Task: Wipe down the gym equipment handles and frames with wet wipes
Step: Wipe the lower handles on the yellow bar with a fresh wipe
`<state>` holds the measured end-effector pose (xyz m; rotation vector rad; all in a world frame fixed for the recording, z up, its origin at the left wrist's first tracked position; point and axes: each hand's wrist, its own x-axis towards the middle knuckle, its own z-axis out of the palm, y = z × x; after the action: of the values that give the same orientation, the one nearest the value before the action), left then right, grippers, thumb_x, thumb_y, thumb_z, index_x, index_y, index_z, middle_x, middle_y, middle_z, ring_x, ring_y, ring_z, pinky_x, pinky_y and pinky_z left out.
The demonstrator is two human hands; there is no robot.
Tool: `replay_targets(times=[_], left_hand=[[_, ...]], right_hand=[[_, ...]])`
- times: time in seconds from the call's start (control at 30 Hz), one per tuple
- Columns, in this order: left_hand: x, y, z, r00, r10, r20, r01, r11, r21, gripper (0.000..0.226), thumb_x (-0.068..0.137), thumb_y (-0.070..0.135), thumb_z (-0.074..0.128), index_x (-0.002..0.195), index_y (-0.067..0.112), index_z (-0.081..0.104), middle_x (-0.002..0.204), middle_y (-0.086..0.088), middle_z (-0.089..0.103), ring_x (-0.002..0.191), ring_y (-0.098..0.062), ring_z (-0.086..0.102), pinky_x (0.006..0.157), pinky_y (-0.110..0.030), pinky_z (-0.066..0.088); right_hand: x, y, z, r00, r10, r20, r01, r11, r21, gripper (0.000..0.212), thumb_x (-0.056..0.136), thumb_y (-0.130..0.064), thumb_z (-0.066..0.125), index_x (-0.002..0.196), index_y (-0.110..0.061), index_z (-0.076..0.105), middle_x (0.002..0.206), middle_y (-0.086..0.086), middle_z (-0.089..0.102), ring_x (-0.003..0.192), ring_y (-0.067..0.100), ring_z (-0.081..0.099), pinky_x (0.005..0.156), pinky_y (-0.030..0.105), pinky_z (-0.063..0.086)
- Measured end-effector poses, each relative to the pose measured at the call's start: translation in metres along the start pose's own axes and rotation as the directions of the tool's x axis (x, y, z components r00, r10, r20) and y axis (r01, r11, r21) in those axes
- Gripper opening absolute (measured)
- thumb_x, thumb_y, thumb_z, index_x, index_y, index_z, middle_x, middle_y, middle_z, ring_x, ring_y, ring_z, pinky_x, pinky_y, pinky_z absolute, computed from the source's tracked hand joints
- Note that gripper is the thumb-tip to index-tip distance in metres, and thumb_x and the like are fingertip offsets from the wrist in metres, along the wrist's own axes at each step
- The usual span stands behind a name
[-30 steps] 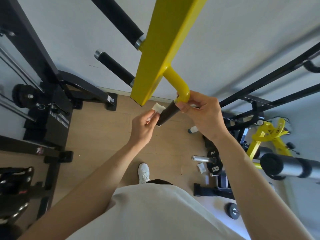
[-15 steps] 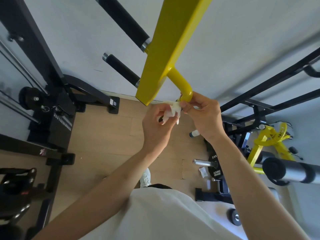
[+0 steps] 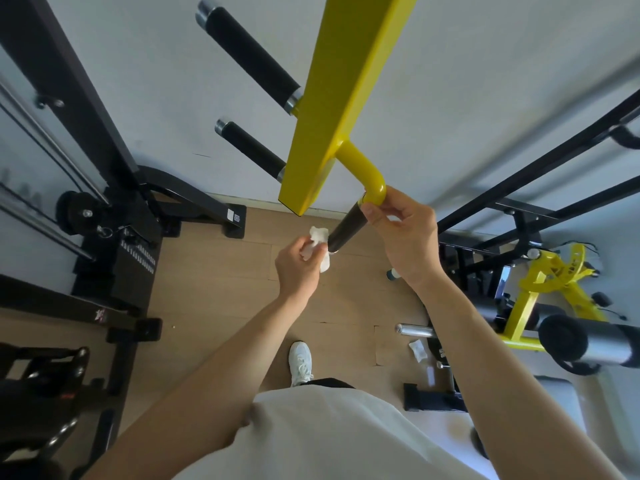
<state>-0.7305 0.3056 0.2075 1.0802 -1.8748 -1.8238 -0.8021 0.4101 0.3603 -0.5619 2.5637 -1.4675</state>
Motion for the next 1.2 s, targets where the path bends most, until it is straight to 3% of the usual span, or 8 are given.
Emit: replay_targets(times=[0.17,0.27,0.4,0.5,0.7,0.9,1.07,1.2], left_hand=[[-0.016,-0.035,-0.036,0.934,-0.294,0.201,0.315,0.946,-0.078,0.030,0.072,0.021,0.076,0.074,-0.005,0.061,0.068,-0.003,0.059,0.068,-0.021,0.059,0.067,-0.041,0.059],[-0.024,-0.029,-0.067,0.925,-0.335,0.178,0.371,0.895,-0.248,0.012,0.084,0.006,0.072,0.085,0.000,0.062,0.086,-0.012,0.061,0.081,-0.023,0.064,0.069,-0.033,0.061],[-0.013,0.010,-0.112,0.972,-0.203,0.116,0.233,0.888,-0.396,0.014,0.092,0.002,0.066,0.106,0.005,0.066,0.104,-0.011,0.069,0.094,-0.021,0.070,0.066,-0.024,0.060],[0.002,0.036,-0.145,0.994,-0.087,0.063,0.105,0.915,-0.389,0.029,0.091,0.008,0.068,0.119,0.015,0.065,0.118,-0.011,0.067,0.108,-0.023,0.069,0.080,-0.036,0.063],[0.046,0.073,-0.168,0.964,0.264,-0.010,-0.264,0.962,-0.074,0.030,0.091,0.025,0.066,0.121,0.020,0.065,0.113,-0.002,0.065,0.107,-0.020,0.064,0.078,-0.028,0.061],[0.089,0.095,-0.140,0.652,0.749,0.119,-0.705,0.542,0.457,0.023,0.097,0.028,0.066,0.115,0.014,0.069,0.104,-0.002,0.065,0.093,-0.008,0.056,0.075,-0.004,0.038],[0.119,0.086,-0.135,0.516,0.786,0.341,-0.773,0.257,0.580,0.023,0.095,0.026,0.068,0.116,0.016,0.070,0.108,-0.006,0.065,0.098,-0.023,0.061,0.076,-0.030,0.053],[0.136,0.089,-0.148,0.397,0.766,0.506,-0.833,0.070,0.549,0.025,0.098,0.023,0.063,0.122,0.016,0.065,0.115,-0.007,0.064,0.102,-0.026,0.058,0.074,-0.032,0.054]], right_hand=[[-0.012,0.000,0.013,0.993,0.035,-0.113,-0.038,0.999,-0.025,0.020,0.096,-0.018,0.066,0.116,-0.018,0.073,0.096,0.000,0.072,0.091,0.008,0.062,0.072,-0.002,0.038],[-0.018,0.000,0.024,0.985,0.031,-0.169,-0.038,0.999,-0.038,0.027,0.099,-0.022,0.063,0.125,-0.020,0.067,0.100,0.000,0.072,0.091,0.008,0.061,0.072,-0.001,0.040],[-0.034,-0.007,0.042,0.924,0.040,-0.380,-0.023,0.998,0.051,0.033,0.095,-0.023,0.069,0.127,-0.018,0.066,0.109,0.002,0.070,0.094,0.006,0.065,0.081,0.015,0.055],[-0.046,-0.016,0.050,0.827,-0.192,-0.529,0.144,0.981,-0.131,0.040,0.089,-0.012,0.075,0.127,-0.009,0.064,0.116,0.007,0.063,0.105,0.019,0.062,0.088,0.034,0.055],[-0.031,-0.059,0.067,0.836,-0.396,-0.379,0.276,0.902,-0.333,0.063,0.082,-0.031,0.076,0.138,-0.012,0.055,0.134,0.008,0.056,0.121,0.020,0.045,0.100,0.028,0.029],[-0.005,-0.063,0.080,0.871,-0.383,-0.308,0.288,0.906,-0.310,0.070,0.085,-0.032,0.074,0.147,-0.015,0.044,0.129,0.003,0.058,0.114,0.024,0.060,0.091,0.030,0.033],[-0.001,-0.053,0.082,0.848,-0.429,-0.311,0.320,0.882,-0.346,0.072,0.088,-0.026,0.073,0.151,-0.011,0.042,0.119,0.005,0.064,0.107,0.028,0.058,0.090,0.035,0.037],[0.005,-0.047,0.087,0.812,-0.468,-0.348,0.326,0.859,-0.394,0.070,0.090,-0.024,0.069,0.152,-0.010,0.040,0.118,0.007,0.065,0.106,0.030,0.058,0.090,0.034,0.035]])
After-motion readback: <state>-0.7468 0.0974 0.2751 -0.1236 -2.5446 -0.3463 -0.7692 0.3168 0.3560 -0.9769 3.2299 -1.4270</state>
